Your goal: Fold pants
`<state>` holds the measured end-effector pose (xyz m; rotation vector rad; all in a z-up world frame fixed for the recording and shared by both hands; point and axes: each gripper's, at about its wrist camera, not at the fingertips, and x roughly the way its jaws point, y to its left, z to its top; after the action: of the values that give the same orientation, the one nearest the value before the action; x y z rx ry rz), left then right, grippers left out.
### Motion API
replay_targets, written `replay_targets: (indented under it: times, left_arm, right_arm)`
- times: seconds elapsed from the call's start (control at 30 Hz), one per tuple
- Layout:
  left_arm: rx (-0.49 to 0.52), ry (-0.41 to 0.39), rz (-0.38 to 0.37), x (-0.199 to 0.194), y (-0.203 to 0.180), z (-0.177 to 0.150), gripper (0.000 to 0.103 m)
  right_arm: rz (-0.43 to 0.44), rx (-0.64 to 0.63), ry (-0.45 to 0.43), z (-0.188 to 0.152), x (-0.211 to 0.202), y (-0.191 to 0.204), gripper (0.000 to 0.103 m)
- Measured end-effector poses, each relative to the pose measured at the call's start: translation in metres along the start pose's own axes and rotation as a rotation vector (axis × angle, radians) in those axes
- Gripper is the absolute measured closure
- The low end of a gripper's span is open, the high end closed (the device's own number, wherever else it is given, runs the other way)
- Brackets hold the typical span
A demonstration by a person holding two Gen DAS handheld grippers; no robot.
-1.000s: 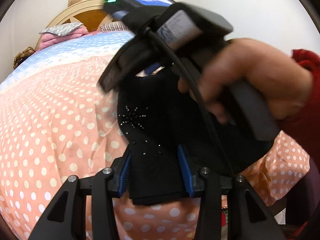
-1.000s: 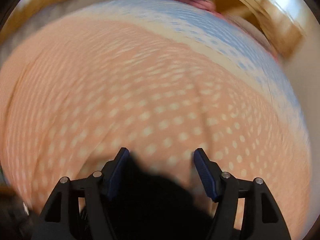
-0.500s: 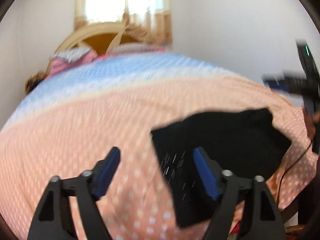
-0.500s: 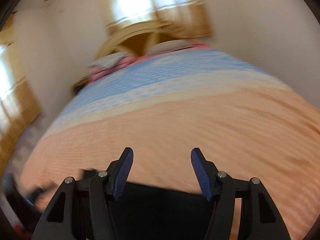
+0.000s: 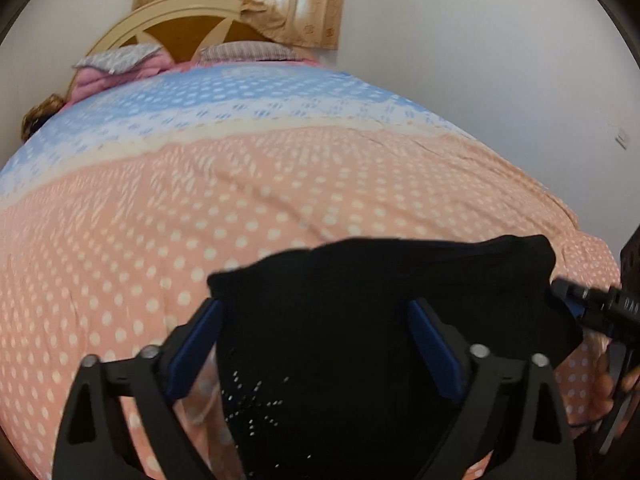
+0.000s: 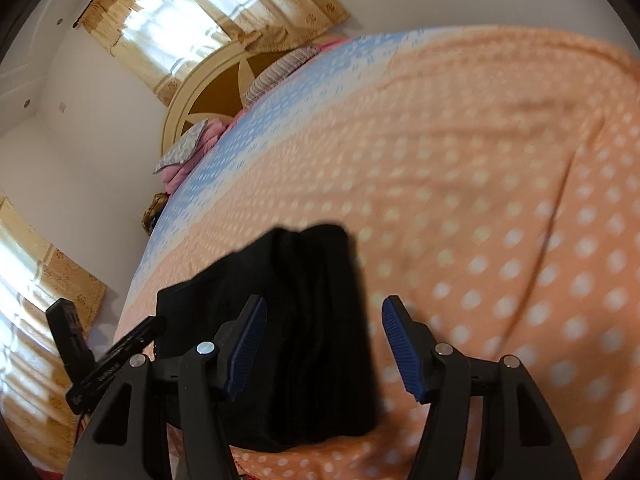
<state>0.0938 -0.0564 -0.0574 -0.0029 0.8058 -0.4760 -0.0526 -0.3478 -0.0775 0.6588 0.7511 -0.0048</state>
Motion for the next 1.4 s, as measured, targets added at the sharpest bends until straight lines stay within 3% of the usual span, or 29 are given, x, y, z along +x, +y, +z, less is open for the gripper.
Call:
replay_targets:
  times: [0.07,0.17,0.27,0.33,0.47,0.63,0.73,0.9,0.97,1.13,1.17,1.23,1.37,1.4]
  left_arm:
    - [-0.029,0.010,-0.017,-0.001,0.003,-0.002,0.004]
    - [-0.055,0.006,-0.030,-0.010,0.008,-0.005,0.004]
    - [-0.056,-0.018,-0.006,-0.021,0.014,-0.011,0.004]
    - [-0.061,-0.015,-0.002,-0.023,0.016,-0.015,0.004]
    - [-0.090,0.025,-0.047,-0.020,0.020,-0.027,0.004]
    - [-0.131,0.054,-0.058,-0.011,0.025,-0.034,0.004]
    - [-0.143,0.048,-0.068,-0.008,0.023,-0.037,0.004]
    - [-0.126,0.044,-0.077,-0.007,0.020,-0.039,0.004]
    - [-0.128,0.041,-0.081,-0.008,0.020,-0.040,0.003]
    - [-0.115,0.038,-0.079,-0.007,0.018,-0.040,0.000]
    - [-0.114,0.037,-0.077,-0.006,0.017,-0.040,0.000]
    - [-0.109,0.036,-0.074,-0.006,0.018,-0.040,0.000]
    - [-0.105,0.053,-0.068,-0.005,0.018,-0.039,0.000]
    - [-0.101,0.058,-0.068,-0.004,0.018,-0.039,0.000]
  right_arm:
    - [-0.014,0.023,0.056,-0.007,0.008,0.000,0.041]
    - [-0.032,-0.005,0.029,-0.015,0.007,0.007,0.037]
    - [-0.125,-0.085,0.035,-0.028,0.018,0.024,0.034]
    - [-0.144,-0.096,0.017,-0.035,0.021,0.031,0.028]
    - [-0.196,-0.119,-0.038,-0.049,0.025,0.040,0.028]
    - [-0.144,-0.048,-0.086,-0.047,0.003,0.029,0.029]
    - [-0.157,-0.048,-0.094,-0.047,0.001,0.030,0.029]
    - [-0.232,-0.050,-0.233,-0.049,-0.018,0.035,0.028]
    - [-0.225,-0.026,-0.211,-0.044,-0.014,0.029,0.027]
    - [-0.260,-0.137,-0.114,-0.045,0.008,0.045,0.027]
    - [-0.202,-0.110,-0.054,-0.048,0.017,0.042,0.027]
    - [-0.174,-0.075,-0.087,-0.054,0.016,0.039,0.027]
    - [-0.159,-0.050,-0.064,-0.053,0.016,0.038,0.028]
    - [-0.162,-0.049,-0.060,-0.052,0.015,0.037,0.036]
